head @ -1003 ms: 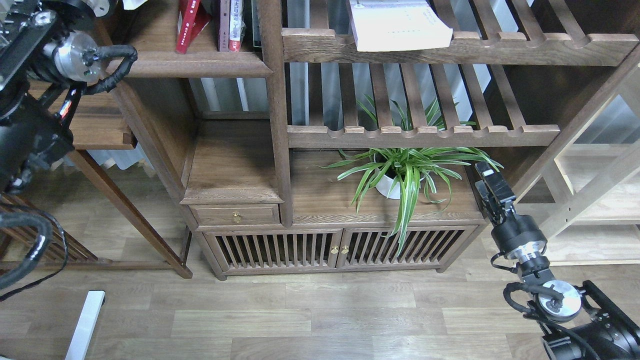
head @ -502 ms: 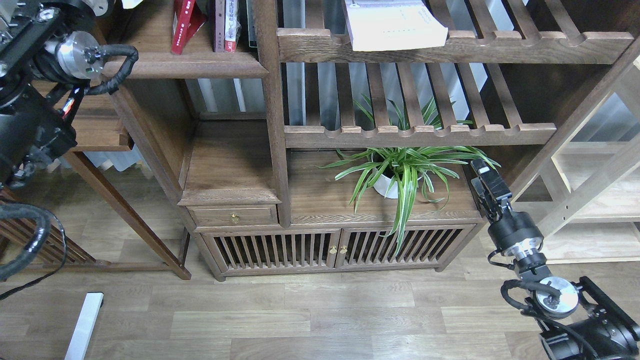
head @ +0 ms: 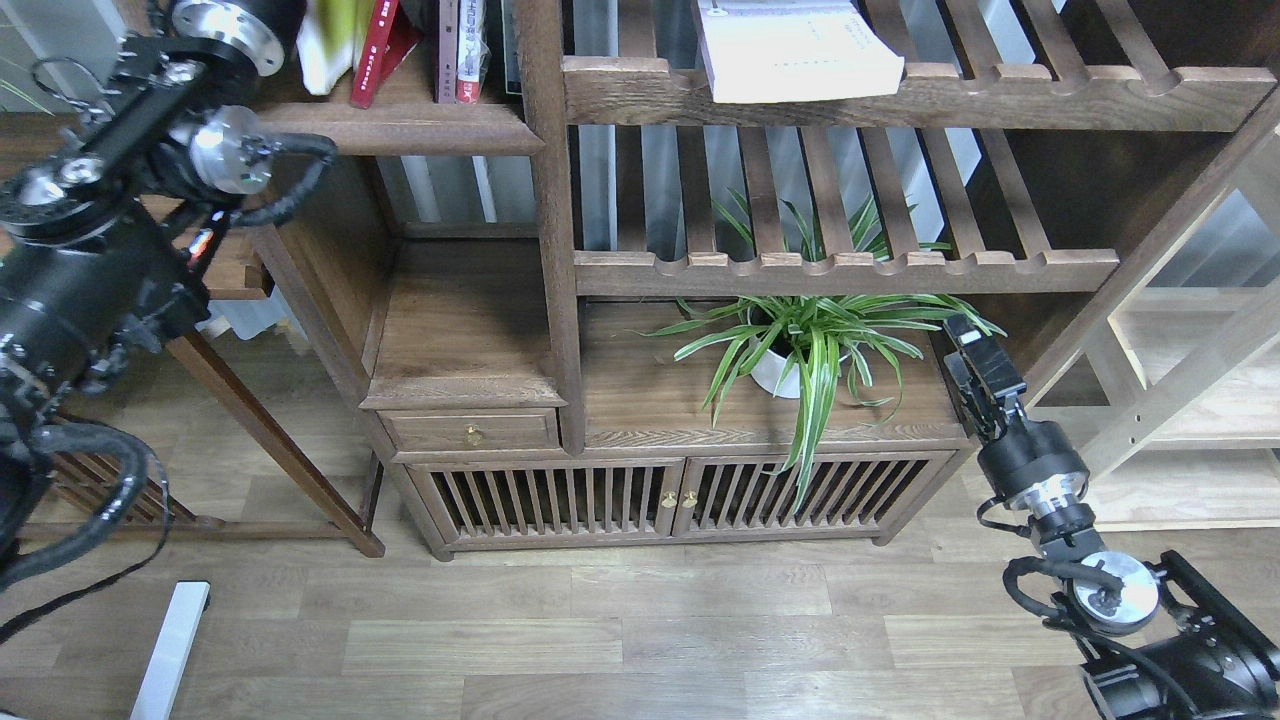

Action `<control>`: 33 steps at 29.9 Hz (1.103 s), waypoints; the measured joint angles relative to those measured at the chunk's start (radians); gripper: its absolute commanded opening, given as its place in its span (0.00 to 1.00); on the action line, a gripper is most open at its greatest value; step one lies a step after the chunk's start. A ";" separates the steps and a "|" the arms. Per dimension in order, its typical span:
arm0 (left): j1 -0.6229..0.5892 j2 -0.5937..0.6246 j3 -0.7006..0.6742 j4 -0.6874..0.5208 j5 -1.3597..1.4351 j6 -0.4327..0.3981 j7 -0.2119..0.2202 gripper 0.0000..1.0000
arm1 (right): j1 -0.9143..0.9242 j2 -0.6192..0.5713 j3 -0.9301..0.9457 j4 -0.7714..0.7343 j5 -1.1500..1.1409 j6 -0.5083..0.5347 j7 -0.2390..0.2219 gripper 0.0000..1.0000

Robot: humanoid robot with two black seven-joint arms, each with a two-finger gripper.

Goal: Organize books on shelf
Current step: 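Push the yellow-green book onto the top shelf with the left gripper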

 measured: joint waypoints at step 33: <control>-0.131 -0.044 0.010 -0.073 -0.002 0.185 -0.008 0.75 | -0.016 -0.025 0.006 0.005 0.028 0.000 0.000 0.79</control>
